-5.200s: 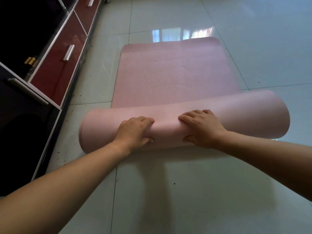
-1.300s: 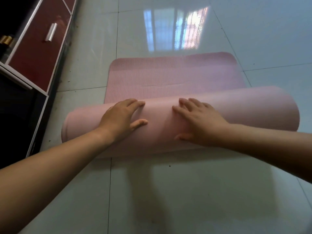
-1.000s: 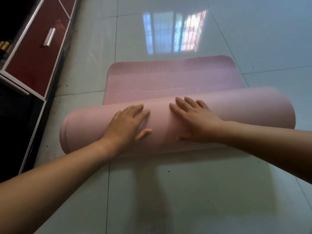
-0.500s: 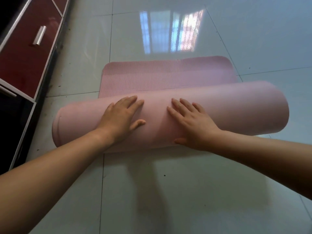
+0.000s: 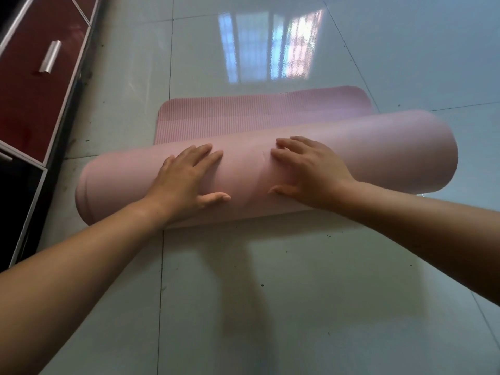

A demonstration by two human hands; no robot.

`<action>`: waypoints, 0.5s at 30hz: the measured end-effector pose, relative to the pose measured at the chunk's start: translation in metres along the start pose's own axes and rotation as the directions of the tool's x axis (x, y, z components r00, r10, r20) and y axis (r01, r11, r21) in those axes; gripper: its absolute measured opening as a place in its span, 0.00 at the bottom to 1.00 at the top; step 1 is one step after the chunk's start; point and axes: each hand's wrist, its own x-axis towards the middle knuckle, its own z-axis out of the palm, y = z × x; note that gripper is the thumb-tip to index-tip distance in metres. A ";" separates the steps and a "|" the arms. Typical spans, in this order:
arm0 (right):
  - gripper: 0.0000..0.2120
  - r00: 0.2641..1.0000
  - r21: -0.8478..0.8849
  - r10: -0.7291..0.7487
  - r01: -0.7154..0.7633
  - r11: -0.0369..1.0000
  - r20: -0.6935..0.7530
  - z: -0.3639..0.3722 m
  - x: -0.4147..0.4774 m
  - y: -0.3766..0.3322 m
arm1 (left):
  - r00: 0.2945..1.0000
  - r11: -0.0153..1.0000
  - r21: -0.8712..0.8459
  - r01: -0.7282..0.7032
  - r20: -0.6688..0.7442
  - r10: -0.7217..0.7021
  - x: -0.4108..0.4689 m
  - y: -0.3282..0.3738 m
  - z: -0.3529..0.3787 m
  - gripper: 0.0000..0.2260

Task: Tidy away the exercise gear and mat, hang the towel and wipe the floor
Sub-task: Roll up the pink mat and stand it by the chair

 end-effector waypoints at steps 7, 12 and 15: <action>0.49 0.984 -0.148 -0.020 0.047 0.988 0.179 0.009 0.003 0.003 | 1.000 1.000 0.022 0.014 -0.017 -0.014 0.008 0.003 0.002 0.38; 0.45 0.989 -0.097 -0.014 0.028 0.995 0.147 0.012 0.001 0.003 | 1.000 1.000 -0.013 -0.003 -0.002 0.003 0.000 -0.001 0.002 0.42; 0.43 0.992 -0.084 -0.012 0.023 0.996 0.127 0.016 -0.002 0.003 | 1.000 1.000 -0.022 -0.006 0.004 0.006 -0.003 0.001 0.002 0.43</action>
